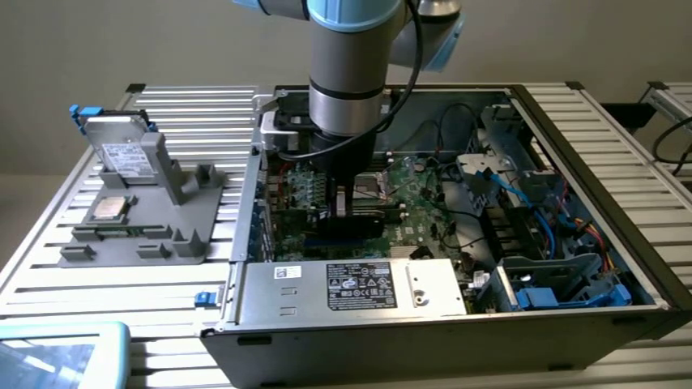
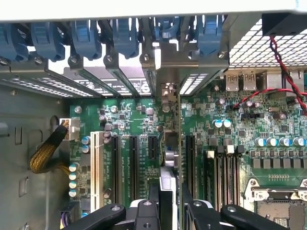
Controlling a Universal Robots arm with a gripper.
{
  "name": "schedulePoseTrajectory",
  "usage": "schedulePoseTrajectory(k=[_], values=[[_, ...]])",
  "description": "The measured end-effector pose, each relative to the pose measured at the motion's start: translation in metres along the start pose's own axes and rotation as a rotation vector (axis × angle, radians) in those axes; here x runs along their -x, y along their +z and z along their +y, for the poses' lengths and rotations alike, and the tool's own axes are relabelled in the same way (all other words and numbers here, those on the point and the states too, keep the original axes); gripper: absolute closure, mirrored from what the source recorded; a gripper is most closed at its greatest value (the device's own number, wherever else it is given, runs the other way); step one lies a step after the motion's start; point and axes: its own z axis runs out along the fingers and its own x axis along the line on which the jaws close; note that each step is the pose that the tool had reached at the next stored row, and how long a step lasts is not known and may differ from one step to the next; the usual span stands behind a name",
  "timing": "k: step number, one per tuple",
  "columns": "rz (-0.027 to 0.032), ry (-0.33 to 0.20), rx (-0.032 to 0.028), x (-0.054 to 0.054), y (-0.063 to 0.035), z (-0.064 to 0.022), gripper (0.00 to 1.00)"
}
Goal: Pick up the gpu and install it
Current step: 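Insert the gpu into the slot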
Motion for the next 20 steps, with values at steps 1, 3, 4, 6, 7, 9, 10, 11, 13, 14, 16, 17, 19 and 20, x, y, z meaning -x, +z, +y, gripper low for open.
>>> schedulePoseTrajectory(k=[1,3,4,6,7,9,10,11,13,14,16,17,19,20], values=[[0.0,0.0,-0.0001,0.0,0.0,0.0,0.73],[0.0,0.0,-0.0001,0.0,0.0001,0.0,0.73],[0.0,0.0,-0.0001,-0.0001,0.0001,0.0,0.73],[0.0001,0.0,-0.0001,-0.0001,0.0002,0.0002,0.73],[0.0,0.0,-0.0002,-0.0001,0.0003,0.0003,0.73],[-0.0003,0.0,-0.0002,0.0,0.0004,0.001,0.73],[-0.0003,0.0,-0.0001,0.0,0.0004,0.001,0.73],[-0.0002,0.0,-0.0001,-0.0001,0.0004,0.0011,0.73],[-0.0003,0.0,-0.0001,-0.0001,0.0004,0.0012,0.73],[-0.0003,0.0,-0.0001,-0.0001,0.0004,0.0013,0.73],[-0.0003,0.0,-0.0001,-0.0001,0.0004,0.0014,0.73],[-0.0003,0.0,0.0,-0.0001,0.0004,0.0016,0.73],[-0.0003,0.0,0.0,-0.0002,0.0004,0.0017,0.73],[-0.0004,0.0,-0.0002,-0.0001,0.0005,0.0023,0.73]])
